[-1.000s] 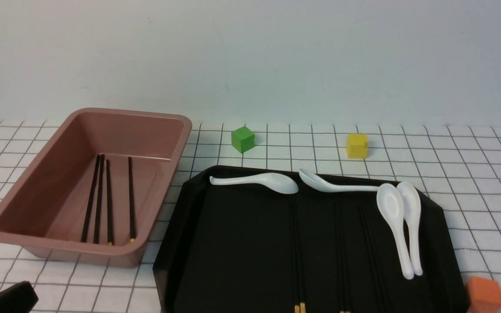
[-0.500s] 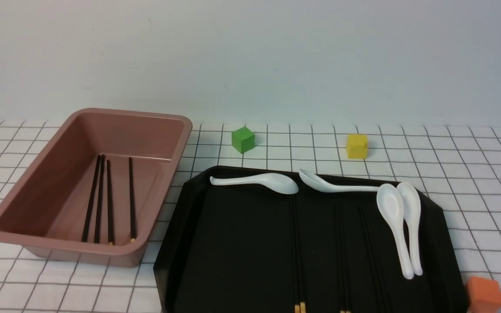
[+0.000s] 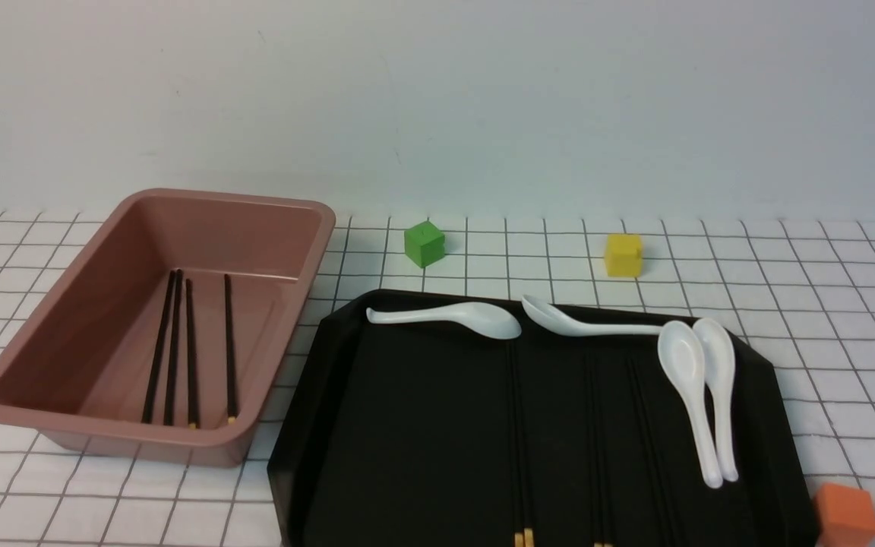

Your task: On white black tablecloth take chopsticks from black tray and put them in box.

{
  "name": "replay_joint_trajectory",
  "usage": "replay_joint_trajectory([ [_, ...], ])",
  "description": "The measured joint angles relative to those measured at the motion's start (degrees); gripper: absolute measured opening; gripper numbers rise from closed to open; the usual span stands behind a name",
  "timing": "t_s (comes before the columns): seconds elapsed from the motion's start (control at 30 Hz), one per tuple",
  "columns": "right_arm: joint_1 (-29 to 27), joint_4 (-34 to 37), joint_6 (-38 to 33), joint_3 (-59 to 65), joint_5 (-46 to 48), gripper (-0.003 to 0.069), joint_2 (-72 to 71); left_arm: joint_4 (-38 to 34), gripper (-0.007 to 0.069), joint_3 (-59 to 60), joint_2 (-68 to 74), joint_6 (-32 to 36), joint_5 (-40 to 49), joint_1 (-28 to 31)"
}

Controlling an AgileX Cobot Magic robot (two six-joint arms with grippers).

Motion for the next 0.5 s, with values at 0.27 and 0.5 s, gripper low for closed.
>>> replay_joint_trajectory([
  [0.27,0.0,-0.1,0.0,0.0,0.0,0.0240,0.0,0.1,0.0008,0.0,0.0,0.1,0.1,0.0],
  [0.5,0.0,-0.1,0.0,0.0,0.0,0.0240,0.0,0.1,0.0016,0.0,0.0,1.3,0.3,0.0],
])
